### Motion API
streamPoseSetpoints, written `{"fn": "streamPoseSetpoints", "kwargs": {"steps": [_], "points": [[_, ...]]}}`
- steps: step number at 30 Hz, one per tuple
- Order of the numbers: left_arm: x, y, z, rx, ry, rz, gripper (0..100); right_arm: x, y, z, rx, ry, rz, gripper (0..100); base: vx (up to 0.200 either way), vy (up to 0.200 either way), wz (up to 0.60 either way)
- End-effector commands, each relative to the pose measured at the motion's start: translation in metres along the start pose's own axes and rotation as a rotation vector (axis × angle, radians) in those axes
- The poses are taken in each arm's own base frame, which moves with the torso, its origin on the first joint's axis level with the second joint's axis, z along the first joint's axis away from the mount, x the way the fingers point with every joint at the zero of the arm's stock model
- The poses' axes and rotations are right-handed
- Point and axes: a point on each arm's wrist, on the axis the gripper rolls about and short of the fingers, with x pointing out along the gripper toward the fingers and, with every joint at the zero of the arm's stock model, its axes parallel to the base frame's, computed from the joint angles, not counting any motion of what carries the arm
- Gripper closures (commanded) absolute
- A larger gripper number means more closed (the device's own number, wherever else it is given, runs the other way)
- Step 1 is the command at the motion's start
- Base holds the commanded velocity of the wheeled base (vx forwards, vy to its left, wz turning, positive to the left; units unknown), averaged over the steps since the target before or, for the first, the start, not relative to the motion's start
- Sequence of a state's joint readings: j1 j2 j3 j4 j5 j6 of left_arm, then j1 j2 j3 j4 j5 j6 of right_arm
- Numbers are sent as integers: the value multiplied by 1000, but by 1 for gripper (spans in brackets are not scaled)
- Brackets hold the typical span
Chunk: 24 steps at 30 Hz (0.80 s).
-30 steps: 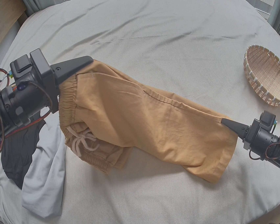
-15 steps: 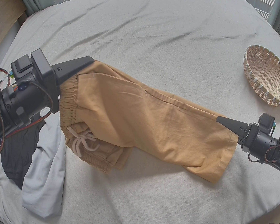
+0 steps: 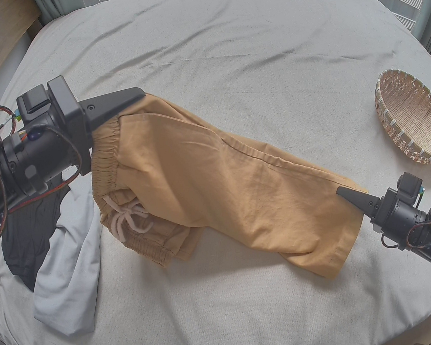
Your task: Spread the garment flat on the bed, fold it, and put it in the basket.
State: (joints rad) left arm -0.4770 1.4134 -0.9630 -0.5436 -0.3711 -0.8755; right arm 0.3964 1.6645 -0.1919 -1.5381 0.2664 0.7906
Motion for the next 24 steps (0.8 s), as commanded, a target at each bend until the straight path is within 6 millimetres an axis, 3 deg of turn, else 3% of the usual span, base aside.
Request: {"fn": "streamPoseSetpoints", "kwargs": {"steps": [1,6,7,12,17,24], "points": [[-1,-1,0,1,-2,-5,100,-1,1,2,-1,-9,2,100,0,0,0],[-5,-7,-1,12,-7,-28,100,-7,10,8,-17,-43,33,100,0,0,0],[-17,-23,-6,28,-5,-101,100,-22,29,20,-46,-103,101,100,0,0,0],[-29,-43,-14,74,33,-237,100,-39,53,40,-99,-175,156,100,0,0,0],[-39,-57,-8,214,11,-333,100,-58,86,66,-183,-211,169,100,0,0,0],[-49,-85,8,258,-59,-416,100,-74,113,88,-233,-210,153,100,0,0,0]]}}
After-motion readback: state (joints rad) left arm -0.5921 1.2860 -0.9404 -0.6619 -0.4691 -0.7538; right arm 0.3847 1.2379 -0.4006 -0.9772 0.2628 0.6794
